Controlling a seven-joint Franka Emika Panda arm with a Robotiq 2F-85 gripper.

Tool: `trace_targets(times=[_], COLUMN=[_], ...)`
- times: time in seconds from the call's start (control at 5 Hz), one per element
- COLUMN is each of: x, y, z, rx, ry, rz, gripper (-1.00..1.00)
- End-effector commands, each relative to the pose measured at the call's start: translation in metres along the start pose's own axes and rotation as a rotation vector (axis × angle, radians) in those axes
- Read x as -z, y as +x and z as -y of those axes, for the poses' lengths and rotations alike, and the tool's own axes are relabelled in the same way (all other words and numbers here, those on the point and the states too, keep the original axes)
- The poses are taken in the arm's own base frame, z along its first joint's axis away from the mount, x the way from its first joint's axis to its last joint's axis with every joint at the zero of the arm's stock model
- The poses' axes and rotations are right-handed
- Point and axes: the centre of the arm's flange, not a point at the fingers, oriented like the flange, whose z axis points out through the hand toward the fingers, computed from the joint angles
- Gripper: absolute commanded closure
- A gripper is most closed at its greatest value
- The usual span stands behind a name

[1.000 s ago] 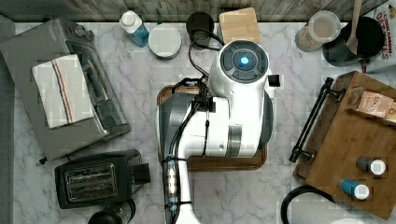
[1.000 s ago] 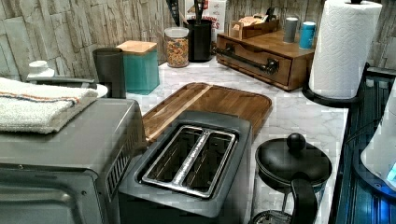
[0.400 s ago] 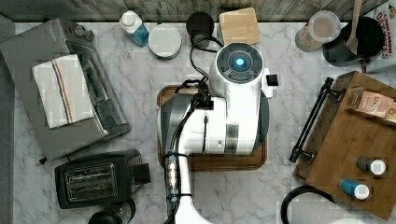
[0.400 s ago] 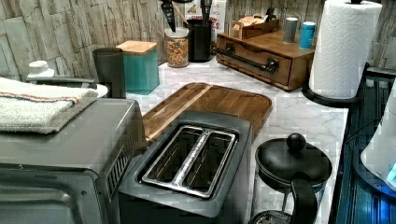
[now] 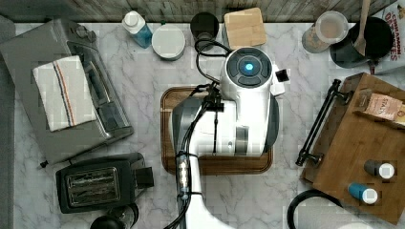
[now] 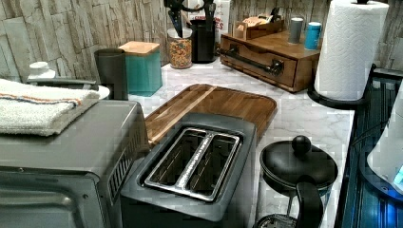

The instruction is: Open the drawer.

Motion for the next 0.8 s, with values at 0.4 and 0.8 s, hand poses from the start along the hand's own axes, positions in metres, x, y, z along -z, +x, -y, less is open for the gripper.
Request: trace_targets(times=[0.4,0.8], x=[-0.011,-0.02], y=[0.081,0.097], z=[-0.145,-0.182], rx=[-0.047,-0.015], ry=[-0.027,-0.016], rz=[-0.075,-0.16], gripper=[-1.0,-1.0])
